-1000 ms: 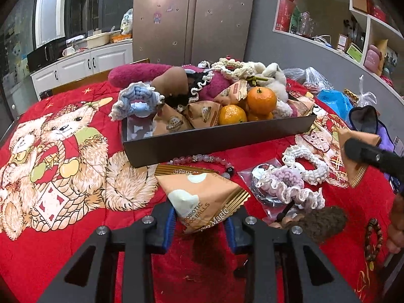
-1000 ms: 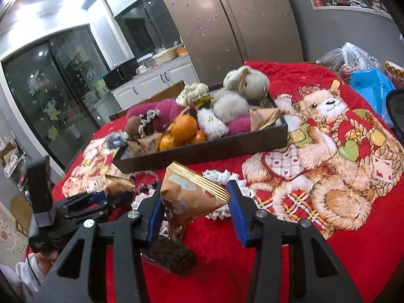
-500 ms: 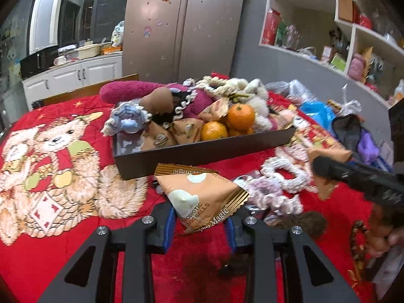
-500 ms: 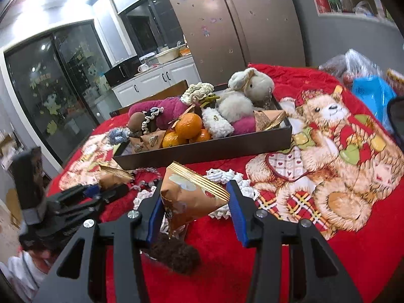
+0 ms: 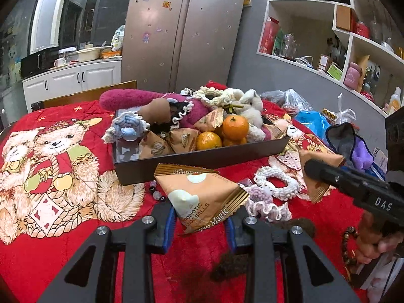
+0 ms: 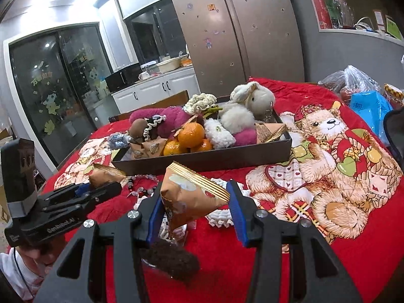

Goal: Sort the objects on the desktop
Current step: 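Lift and carry both tan packets over the box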

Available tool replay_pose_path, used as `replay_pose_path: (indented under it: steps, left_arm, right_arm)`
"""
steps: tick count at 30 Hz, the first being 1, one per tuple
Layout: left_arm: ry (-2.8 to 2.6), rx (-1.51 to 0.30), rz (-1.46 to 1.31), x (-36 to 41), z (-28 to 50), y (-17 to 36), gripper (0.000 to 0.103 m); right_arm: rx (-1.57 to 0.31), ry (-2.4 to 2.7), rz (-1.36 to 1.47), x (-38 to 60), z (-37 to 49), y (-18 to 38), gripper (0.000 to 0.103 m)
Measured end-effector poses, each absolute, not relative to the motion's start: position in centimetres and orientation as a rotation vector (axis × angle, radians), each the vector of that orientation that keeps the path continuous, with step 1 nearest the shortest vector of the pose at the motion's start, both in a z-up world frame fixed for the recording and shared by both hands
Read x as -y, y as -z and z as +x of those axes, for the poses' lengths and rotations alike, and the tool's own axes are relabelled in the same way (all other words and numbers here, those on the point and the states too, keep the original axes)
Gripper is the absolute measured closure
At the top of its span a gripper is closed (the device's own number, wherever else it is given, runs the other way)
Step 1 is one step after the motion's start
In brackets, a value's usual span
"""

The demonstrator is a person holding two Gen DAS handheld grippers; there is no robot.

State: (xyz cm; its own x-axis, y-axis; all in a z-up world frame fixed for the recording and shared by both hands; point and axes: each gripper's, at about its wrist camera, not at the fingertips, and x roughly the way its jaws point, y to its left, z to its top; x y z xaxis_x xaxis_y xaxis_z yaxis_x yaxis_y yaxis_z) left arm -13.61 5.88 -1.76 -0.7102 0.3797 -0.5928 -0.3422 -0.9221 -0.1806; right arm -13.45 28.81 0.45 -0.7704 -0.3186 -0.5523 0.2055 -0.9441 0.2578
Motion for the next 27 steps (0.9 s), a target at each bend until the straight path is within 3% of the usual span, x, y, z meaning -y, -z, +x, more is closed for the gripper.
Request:
replay_pose_path:
  steps: [4, 8, 11, 16, 27]
  left_arm:
    - [-2.576, 0.112, -0.924, -5.5, -14.0, 0.6, 0.071]
    - [-2.664, -0.005, -0.834, -5.8, -14.6, -2.4, 0.071]
    - [-2.636, 0.146, -0.807, -5.1, -16.8, -5.2, 0.071]
    - [-2.691, 0.196, -0.772, -5.7, -21.2, -8.6, 0.071]
    - [-2.794, 0.059, -0.813, -7.7, -29.4, -9.7, 0.071]
  right_arm:
    - [0.28, 2.704, 0.837, -29.0, -13.3, -2.0, 0.055]
    - [0.304, 2.704, 0.814, -29.2, -14.8, -4.4, 0.055]
    - [0.293, 2.708, 0.787, -28.7, -16.7, -6.6, 0.054]
    - [0.243, 2.779, 0.745, -28.0, -20.4, -10.2, 0.054]
    - [0.098, 2.79, 0.625, -26.7, -27.7, -13.8, 0.054]
